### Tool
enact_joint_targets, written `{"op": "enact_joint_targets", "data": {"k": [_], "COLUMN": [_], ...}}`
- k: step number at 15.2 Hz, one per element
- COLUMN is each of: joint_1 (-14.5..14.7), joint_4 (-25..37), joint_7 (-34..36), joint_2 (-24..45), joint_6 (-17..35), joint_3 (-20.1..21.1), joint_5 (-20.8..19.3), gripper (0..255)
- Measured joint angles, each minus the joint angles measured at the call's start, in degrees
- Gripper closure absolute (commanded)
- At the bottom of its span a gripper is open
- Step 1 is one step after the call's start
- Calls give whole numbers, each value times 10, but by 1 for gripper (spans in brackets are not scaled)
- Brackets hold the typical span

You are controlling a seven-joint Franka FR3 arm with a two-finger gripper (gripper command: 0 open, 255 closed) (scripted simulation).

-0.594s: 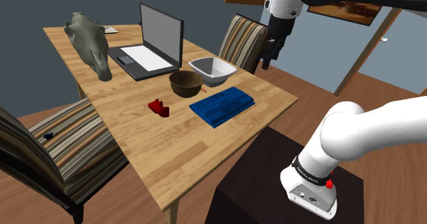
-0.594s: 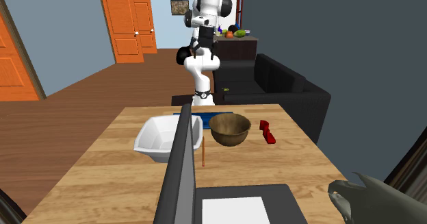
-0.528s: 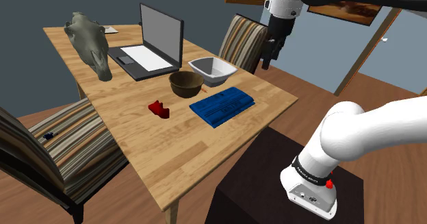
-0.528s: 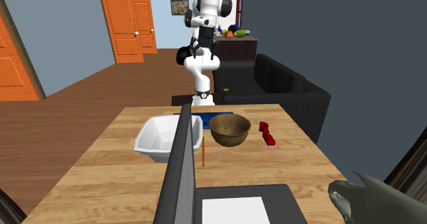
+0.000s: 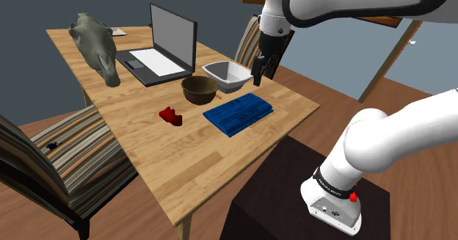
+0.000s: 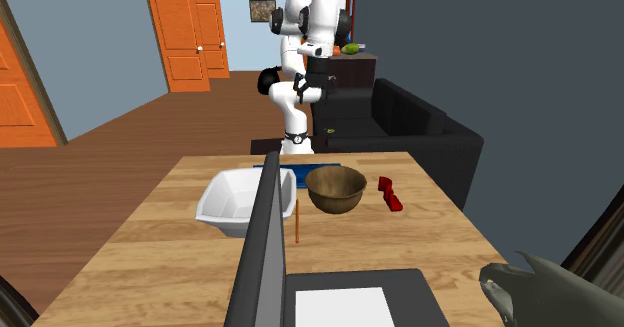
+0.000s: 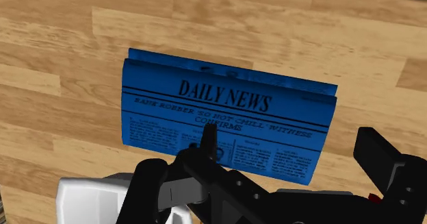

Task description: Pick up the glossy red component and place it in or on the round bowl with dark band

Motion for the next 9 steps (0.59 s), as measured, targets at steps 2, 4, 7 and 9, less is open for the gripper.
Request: {"op": "enact_joint_targets", "data": {"k": [2, 4, 7, 9], "joint_1": [2, 5, 6, 8], "joint_4": [4, 13, 27, 42], "joint_7": [15, 35, 59, 77], "joint_2": [31, 66, 124, 160], "joint_6": [29, 58, 106, 131], "joint_3": [8, 20, 32, 43], "joint_5": [8, 16, 22, 26], "gripper": [0, 0, 0, 0]}}
